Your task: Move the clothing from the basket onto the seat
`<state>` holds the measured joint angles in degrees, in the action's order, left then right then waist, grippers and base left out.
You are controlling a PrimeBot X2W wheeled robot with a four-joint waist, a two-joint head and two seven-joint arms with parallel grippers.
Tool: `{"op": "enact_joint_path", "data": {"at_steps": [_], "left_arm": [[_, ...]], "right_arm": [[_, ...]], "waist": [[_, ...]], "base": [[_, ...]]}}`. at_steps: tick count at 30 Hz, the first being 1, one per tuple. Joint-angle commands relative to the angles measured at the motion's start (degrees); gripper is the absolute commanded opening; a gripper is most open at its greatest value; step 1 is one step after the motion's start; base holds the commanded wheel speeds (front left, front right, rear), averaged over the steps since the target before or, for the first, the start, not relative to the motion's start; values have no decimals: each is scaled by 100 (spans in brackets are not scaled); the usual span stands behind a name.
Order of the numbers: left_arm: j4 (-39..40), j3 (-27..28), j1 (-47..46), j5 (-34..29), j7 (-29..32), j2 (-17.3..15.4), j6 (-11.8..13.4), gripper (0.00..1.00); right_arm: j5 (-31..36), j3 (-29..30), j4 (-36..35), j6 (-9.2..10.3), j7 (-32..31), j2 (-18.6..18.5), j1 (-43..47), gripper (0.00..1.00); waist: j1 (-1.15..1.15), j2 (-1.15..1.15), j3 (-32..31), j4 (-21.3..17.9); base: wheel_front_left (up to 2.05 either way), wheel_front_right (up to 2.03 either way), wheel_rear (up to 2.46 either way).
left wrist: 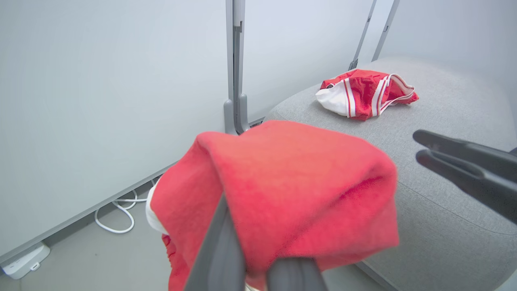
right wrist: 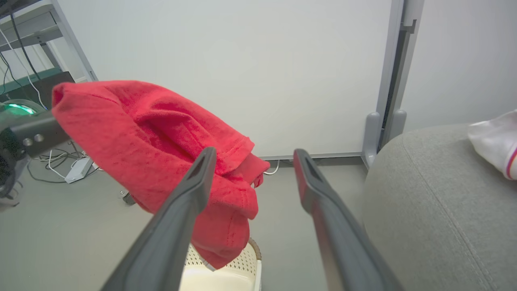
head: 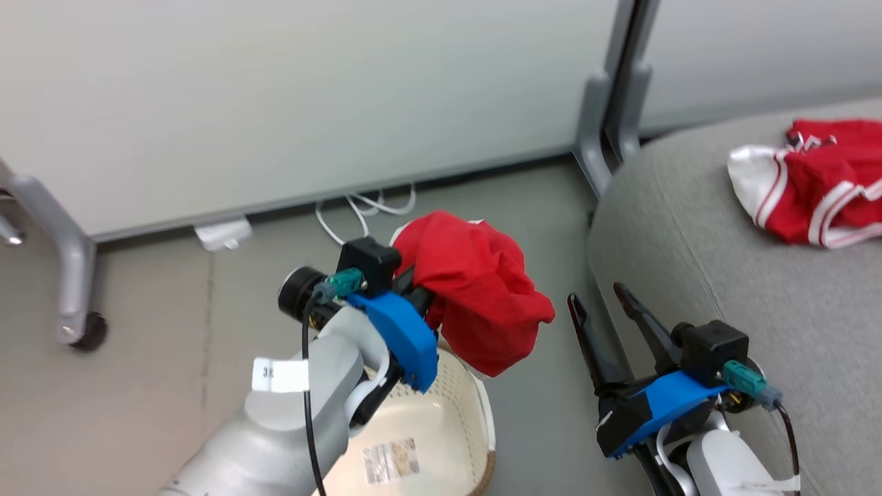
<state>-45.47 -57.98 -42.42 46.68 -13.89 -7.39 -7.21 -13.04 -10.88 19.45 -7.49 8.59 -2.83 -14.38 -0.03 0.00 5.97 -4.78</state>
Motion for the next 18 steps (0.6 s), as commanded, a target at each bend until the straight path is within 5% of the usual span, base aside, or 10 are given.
{"op": "enact_joint_path", "data": {"at_steps": [1,18], "left_arm": [[79,-7,-126,73,58,-2,-42,0],[119,-209,-470,459,304,33,-43,0]], "right_arm": [[-32,-24,-45,-1,-42,-10,158,100],[-74,-277,-380,-1,-294,-10,416,100]], "waist": [[3,0,-603,477],[3,0,-848,453]], "base": [[0,0,0],[0,0,0]]}}
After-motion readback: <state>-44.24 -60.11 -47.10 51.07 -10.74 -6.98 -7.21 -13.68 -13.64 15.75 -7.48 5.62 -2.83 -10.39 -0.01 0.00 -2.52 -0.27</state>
